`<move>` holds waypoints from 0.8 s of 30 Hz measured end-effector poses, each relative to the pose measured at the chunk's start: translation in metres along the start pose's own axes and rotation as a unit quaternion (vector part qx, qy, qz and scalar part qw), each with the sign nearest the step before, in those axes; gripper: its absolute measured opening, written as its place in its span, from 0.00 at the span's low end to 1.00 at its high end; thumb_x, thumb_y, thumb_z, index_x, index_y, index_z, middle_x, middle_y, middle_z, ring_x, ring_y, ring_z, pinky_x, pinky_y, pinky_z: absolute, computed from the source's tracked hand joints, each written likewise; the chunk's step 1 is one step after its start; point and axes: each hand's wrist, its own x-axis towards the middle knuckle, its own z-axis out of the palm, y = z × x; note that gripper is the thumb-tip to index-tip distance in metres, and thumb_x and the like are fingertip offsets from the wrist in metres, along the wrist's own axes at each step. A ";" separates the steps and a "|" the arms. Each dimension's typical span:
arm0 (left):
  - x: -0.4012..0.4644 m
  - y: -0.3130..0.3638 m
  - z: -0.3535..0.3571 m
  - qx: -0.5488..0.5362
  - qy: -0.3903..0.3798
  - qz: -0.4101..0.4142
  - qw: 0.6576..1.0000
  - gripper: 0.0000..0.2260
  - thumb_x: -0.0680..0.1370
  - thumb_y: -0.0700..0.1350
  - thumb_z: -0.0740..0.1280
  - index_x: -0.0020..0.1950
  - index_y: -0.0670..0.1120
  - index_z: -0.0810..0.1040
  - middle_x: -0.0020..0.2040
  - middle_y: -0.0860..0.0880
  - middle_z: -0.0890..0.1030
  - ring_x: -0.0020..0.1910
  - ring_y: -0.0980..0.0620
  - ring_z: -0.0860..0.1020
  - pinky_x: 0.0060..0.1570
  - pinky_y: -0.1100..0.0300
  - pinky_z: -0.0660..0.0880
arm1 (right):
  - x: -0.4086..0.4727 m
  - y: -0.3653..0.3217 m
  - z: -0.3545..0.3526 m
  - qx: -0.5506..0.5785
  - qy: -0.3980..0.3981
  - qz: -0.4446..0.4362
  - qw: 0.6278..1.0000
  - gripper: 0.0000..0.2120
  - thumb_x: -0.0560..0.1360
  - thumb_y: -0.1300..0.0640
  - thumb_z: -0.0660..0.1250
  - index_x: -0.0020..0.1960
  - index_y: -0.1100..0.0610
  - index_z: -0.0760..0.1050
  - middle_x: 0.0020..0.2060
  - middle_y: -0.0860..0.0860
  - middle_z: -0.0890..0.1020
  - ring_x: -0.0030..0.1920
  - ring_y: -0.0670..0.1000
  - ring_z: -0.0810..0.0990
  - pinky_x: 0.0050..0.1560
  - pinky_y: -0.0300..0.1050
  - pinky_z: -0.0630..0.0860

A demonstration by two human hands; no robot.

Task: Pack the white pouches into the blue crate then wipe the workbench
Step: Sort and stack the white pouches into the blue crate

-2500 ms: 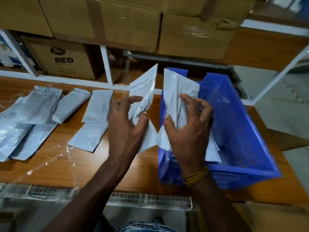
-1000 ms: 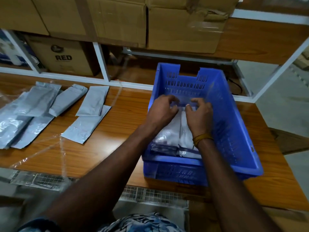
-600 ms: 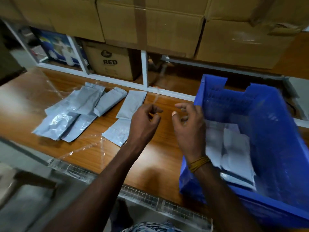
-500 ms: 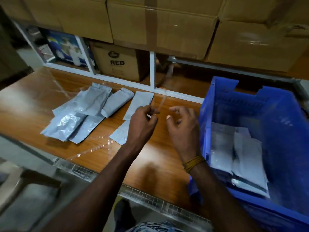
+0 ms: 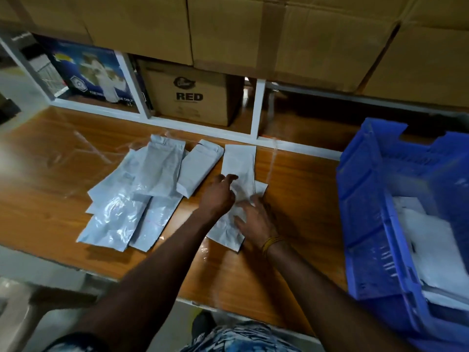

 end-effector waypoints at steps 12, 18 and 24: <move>0.028 -0.066 0.004 0.146 -0.170 0.121 0.967 0.29 0.80 0.39 0.59 0.76 0.64 0.59 0.81 0.50 0.50 0.79 0.40 0.50 0.72 0.36 0.60 | 0.001 0.007 0.023 -0.029 -0.049 0.058 0.997 0.19 0.78 0.48 0.64 0.68 0.37 0.71 0.79 0.52 0.49 0.78 0.59 0.50 0.76 0.57 0.56; -0.004 -0.080 0.007 0.101 -0.062 0.089 0.989 0.16 0.76 0.39 0.62 0.61 0.51 0.79 0.70 0.47 0.72 0.71 0.44 0.68 0.62 0.50 0.73 | -0.006 0.021 0.011 -0.057 0.039 0.127 0.989 0.12 0.76 0.54 0.64 0.57 0.44 0.77 0.64 0.54 0.70 0.66 0.58 0.71 0.61 0.52 0.74; -0.002 -0.055 0.000 0.037 0.013 0.063 0.997 0.14 0.77 0.47 0.65 0.62 0.48 0.76 0.59 0.42 0.76 0.56 0.41 0.77 0.48 0.51 0.76 | 0.006 0.019 0.008 -0.051 0.055 0.143 0.987 0.21 0.75 0.43 0.66 0.66 0.46 0.71 0.69 0.54 0.65 0.68 0.59 0.66 0.66 0.56 0.69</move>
